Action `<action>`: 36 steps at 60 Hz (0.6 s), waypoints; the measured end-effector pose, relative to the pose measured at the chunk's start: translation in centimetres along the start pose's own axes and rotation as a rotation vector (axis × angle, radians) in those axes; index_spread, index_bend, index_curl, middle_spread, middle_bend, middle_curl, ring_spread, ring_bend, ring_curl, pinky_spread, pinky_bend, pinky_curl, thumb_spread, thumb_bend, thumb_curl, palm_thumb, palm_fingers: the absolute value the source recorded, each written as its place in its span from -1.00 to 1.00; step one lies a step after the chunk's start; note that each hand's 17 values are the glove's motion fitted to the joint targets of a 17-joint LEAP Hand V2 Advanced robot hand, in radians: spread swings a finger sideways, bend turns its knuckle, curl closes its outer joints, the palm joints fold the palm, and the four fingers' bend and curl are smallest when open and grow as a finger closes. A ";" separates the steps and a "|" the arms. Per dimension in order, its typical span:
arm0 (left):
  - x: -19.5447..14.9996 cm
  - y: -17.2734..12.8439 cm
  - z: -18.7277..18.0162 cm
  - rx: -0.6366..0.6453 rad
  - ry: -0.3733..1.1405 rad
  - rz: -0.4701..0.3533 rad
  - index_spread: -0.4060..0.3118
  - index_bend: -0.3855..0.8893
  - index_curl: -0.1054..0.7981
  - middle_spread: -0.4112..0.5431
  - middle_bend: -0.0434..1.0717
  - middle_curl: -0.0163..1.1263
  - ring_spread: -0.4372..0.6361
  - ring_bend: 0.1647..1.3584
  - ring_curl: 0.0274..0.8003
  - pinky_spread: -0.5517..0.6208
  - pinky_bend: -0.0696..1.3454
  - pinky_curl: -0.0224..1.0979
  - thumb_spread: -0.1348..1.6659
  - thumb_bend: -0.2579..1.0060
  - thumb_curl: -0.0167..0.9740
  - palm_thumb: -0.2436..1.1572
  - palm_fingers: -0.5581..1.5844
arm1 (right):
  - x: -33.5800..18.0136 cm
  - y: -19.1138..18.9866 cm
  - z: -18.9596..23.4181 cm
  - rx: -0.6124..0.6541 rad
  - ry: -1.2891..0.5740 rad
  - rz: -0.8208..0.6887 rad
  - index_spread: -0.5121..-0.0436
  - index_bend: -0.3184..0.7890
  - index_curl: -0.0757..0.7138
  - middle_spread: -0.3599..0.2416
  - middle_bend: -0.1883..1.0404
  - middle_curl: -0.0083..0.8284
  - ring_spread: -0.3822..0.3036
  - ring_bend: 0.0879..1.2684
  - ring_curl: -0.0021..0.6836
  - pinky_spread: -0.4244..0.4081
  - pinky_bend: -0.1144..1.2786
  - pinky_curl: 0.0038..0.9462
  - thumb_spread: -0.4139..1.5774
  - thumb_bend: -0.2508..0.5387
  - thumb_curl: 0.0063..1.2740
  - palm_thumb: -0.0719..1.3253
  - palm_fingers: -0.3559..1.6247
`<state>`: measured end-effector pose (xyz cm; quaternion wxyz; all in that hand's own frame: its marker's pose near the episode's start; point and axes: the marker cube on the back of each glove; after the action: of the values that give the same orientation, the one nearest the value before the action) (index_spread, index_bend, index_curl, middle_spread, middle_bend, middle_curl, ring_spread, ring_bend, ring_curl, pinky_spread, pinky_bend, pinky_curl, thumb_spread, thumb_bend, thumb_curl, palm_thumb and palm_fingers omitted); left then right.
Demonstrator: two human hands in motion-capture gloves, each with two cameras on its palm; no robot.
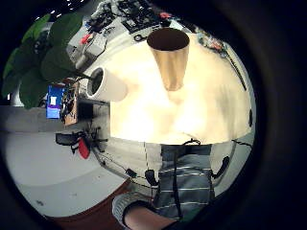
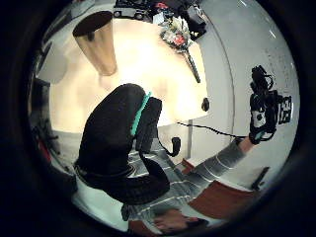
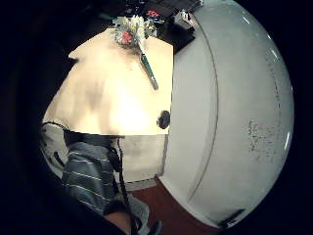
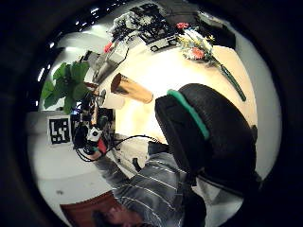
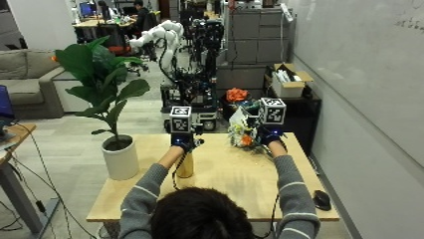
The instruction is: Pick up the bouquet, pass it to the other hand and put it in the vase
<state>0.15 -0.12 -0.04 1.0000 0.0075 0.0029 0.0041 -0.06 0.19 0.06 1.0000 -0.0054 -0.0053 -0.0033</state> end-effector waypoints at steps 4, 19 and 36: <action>0.3 0.3 -0.4 0.028 0.002 0.012 0.19 -0.25 -0.69 0.28 -0.61 -0.86 0.27 -0.50 -0.78 0.39 -0.34 -0.74 -0.15 -0.44 -0.82 -0.39 -0.31 | 0.0 0.5 0.0 -0.005 -0.006 0.001 0.09 -0.26 -0.70 0.17 -0.39 -0.80 0.26 -0.57 -0.71 0.37 -0.06 -0.64 0.07 0.20 -0.92 -0.42 -0.36; 0.6 0.9 -0.2 -0.003 -0.035 0.000 0.22 -0.19 -0.51 0.50 -0.57 -0.68 0.54 -0.32 -0.58 0.61 -0.25 -0.56 0.29 -0.54 -0.62 -0.35 -0.39 | 0.5 1.8 -0.8 0.014 -0.015 -0.006 -0.41 -0.21 -0.53 0.13 -0.37 -0.52 0.35 -0.47 -0.46 0.54 0.02 -0.44 0.60 0.15 -0.84 -0.38 -0.44; -2.0 -1.0 0.1 0.019 -0.014 -0.039 0.22 -0.19 -0.38 0.53 -0.56 -0.56 0.59 -0.26 -0.50 0.65 -0.23 -0.48 0.38 -0.62 -0.49 -0.34 -0.42 | -0.4 0.5 -2.8 0.056 -0.020 -0.024 -0.47 -0.19 -0.41 0.12 -0.37 -0.35 0.35 -0.43 -0.33 0.56 0.02 -0.36 0.73 0.01 -0.78 -0.36 -0.45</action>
<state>-1.80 -1.10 0.10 0.9997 0.0171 -0.0036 -0.0153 -0.39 0.67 -2.71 0.9995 0.0229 -0.0153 -0.0152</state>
